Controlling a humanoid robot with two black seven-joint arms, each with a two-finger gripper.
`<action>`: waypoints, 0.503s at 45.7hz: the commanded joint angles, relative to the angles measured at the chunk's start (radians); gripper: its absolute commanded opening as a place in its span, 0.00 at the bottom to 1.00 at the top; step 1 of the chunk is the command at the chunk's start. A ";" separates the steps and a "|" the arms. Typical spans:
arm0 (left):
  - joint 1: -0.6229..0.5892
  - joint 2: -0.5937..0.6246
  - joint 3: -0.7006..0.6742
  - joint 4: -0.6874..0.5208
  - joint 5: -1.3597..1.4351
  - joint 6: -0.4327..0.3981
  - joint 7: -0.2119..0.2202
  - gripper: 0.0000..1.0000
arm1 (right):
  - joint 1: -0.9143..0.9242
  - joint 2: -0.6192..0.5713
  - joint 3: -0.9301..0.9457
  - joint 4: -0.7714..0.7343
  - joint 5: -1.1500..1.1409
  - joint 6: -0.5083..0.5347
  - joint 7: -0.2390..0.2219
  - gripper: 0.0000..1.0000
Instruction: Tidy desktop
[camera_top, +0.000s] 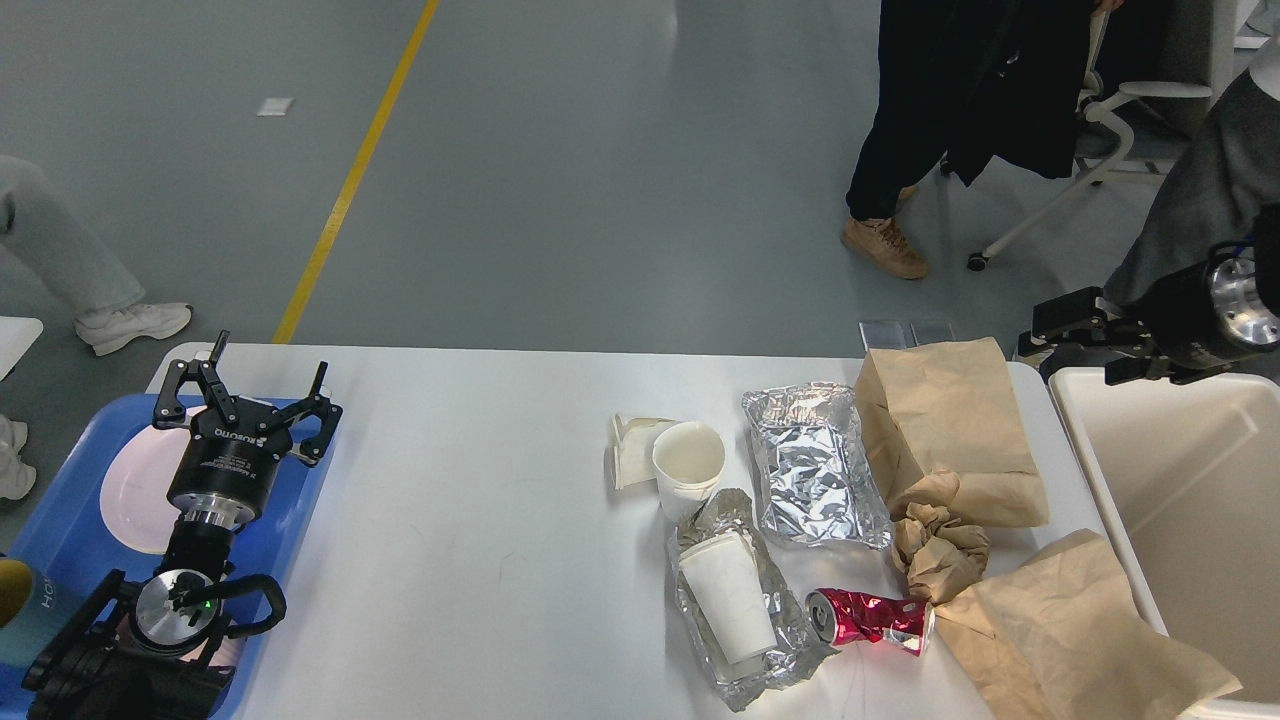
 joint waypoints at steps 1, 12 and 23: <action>0.000 0.001 0.000 0.000 0.000 0.000 0.000 0.96 | 0.187 0.125 -0.203 0.108 0.023 0.142 -0.012 1.00; 0.002 0.001 0.000 0.000 0.000 0.002 0.000 0.96 | 0.500 0.170 -0.251 0.433 0.039 0.217 -0.352 1.00; 0.000 0.001 0.000 0.000 0.000 0.002 0.000 0.96 | 0.876 0.162 -0.260 0.697 0.180 0.231 -0.518 1.00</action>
